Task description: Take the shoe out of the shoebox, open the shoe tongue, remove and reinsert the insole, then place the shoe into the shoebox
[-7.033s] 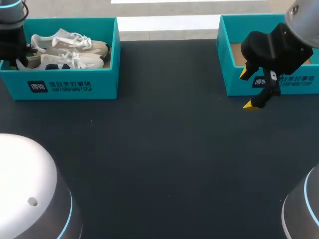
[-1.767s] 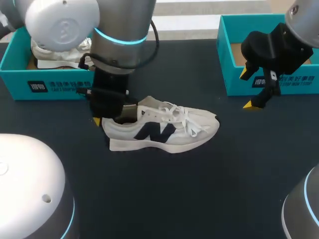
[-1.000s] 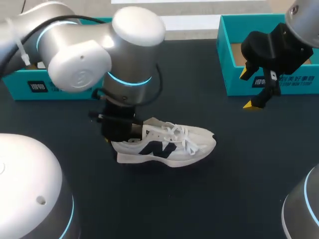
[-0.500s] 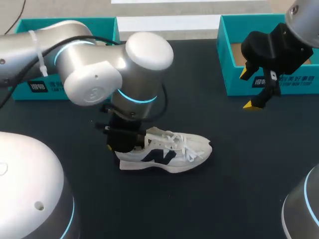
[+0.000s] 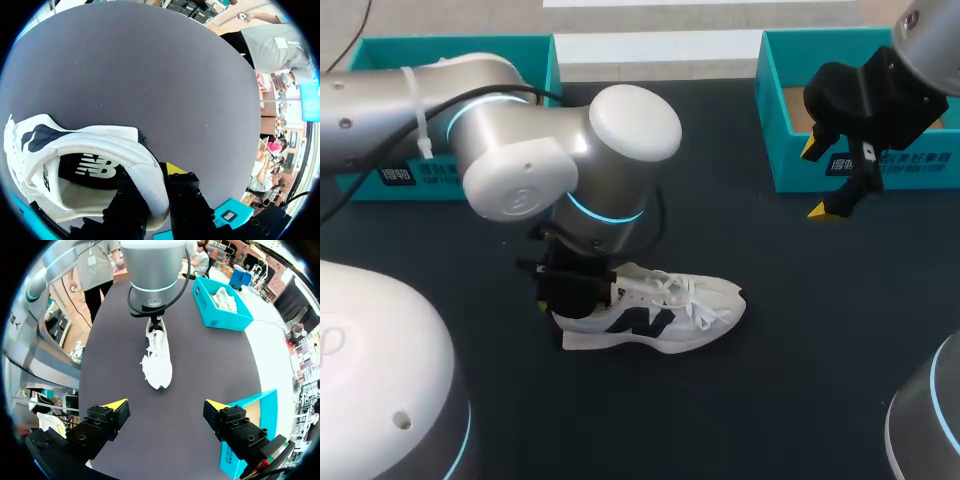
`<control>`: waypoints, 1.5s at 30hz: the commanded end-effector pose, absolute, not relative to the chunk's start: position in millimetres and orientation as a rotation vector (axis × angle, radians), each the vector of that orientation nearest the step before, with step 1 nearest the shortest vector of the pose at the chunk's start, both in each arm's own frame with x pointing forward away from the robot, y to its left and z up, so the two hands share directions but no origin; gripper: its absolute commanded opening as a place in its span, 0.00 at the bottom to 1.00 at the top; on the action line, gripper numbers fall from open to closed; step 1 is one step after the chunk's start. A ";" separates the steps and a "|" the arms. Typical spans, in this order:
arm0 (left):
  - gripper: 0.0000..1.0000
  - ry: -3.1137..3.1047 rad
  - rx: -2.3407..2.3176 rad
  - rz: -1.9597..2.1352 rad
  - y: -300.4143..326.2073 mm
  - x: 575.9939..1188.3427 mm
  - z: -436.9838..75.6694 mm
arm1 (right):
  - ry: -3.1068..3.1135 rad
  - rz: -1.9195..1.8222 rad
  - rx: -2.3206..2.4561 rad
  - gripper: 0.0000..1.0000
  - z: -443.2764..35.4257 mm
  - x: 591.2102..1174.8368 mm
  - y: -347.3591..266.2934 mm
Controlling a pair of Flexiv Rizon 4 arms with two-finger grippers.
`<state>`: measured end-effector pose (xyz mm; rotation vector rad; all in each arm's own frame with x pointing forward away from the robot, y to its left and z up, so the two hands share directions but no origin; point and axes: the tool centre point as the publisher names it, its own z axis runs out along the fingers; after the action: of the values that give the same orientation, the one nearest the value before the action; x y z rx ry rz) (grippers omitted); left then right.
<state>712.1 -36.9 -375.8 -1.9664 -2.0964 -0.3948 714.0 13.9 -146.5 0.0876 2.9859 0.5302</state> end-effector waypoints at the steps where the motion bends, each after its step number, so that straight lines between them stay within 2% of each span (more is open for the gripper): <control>1: 0.97 -2.085 -1.967 -0.383 -35.3 712.3 -373.2 | 2.990 0.524 0.090 1.00 -147.1 715.9 15.5; 2: 1.00 -2.087 -1.968 -0.378 -34.6 712.1 -370.9 | 2.990 0.524 0.090 1.00 -147.1 715.9 15.5; 17: 1.00 -2.166 -2.002 -0.068 -36.1 704.5 -320.5 | 2.990 0.524 0.090 1.00 -147.1 715.9 15.5; 29: 1.00 -2.407 -1.797 0.239 -18.4 703.8 -278.5 | 2.990 0.524 0.090 1.00 -147.1 715.9 15.5; 33: 1.00 -2.385 -1.638 0.437 4.5 708.6 -265.6 | 2.990 0.524 0.090 1.00 -147.1 715.9 15.5; 45: 1.00 -2.385 -1.638 0.437 4.5 708.6 -265.6 | 2.990 0.524 0.090 1.00 -147.1 715.9 15.5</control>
<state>713.1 1.9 -264.8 -1.6286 -2.3608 0.4217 714.0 13.9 -146.5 0.0875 2.9859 0.5301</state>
